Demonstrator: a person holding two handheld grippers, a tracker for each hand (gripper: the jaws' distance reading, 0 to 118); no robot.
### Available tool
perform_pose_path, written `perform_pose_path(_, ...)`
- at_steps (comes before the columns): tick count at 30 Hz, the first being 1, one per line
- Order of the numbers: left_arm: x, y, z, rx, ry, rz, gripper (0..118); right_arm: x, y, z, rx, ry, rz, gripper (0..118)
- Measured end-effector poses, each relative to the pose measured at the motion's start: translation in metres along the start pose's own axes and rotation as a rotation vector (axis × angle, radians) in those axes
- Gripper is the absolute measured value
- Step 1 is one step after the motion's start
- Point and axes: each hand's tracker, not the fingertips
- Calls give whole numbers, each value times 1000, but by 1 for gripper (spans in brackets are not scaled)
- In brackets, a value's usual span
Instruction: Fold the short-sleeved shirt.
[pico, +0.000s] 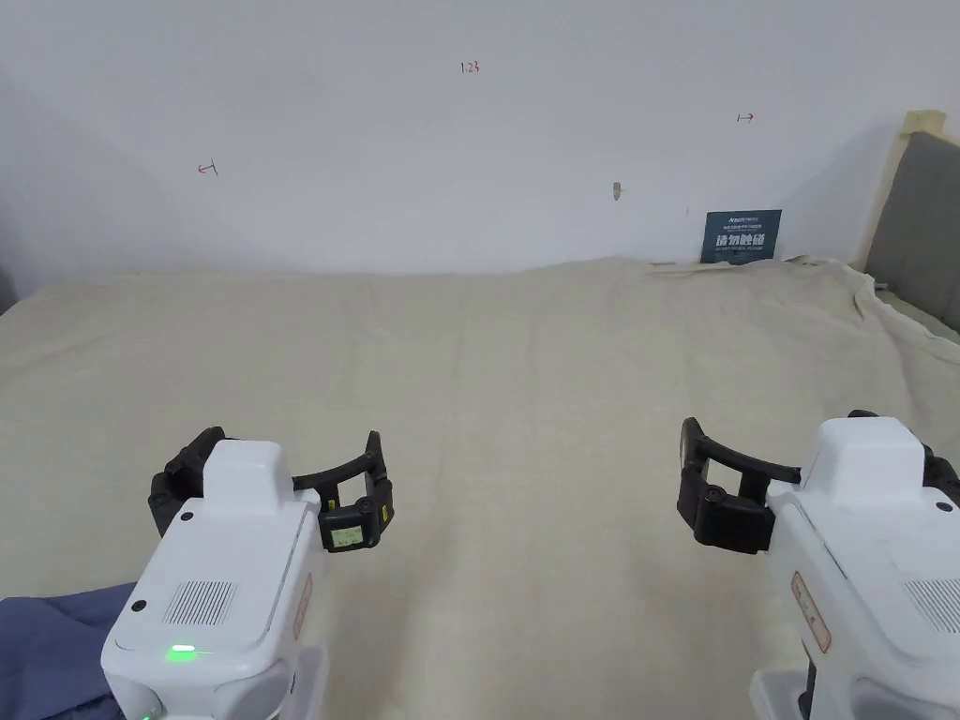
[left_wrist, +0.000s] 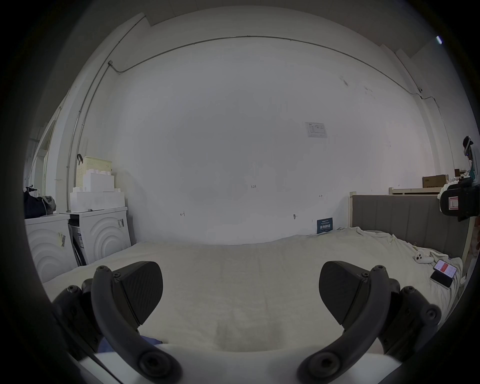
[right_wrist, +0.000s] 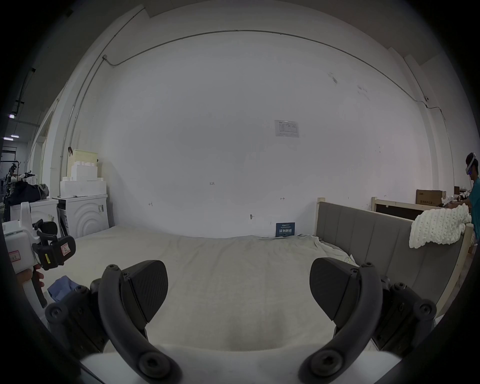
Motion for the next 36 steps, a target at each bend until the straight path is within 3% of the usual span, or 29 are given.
perform_pose_path(14, -3, 0, 1, -2, 1, 15, 118, -8, 2, -3, 5, -39, 13, 110)
perform_pose_path(19, -6, 0, 2, -4, 2, 26, 118, -9, 14, -6, -176, -76, -175, 110)
perform_pose_path(22, -7, 0, 3, -4, 2, 28, 118, -13, 25, -13, -362, -137, -197, 110)
perform_pose_path(24, -7, 0, 3, -4, 0, 28, 118, -12, 26, -17, -443, -117, -209, 110)
perform_pose_path(30, -10, -1, 3, -4, 1, 47, 118, -13, 28, -21, -501, -131, -281, 110)
perform_pose_path(36, -11, 0, 3, -4, 4, 45, 118, -16, 27, -21, -464, -135, -194, 110)
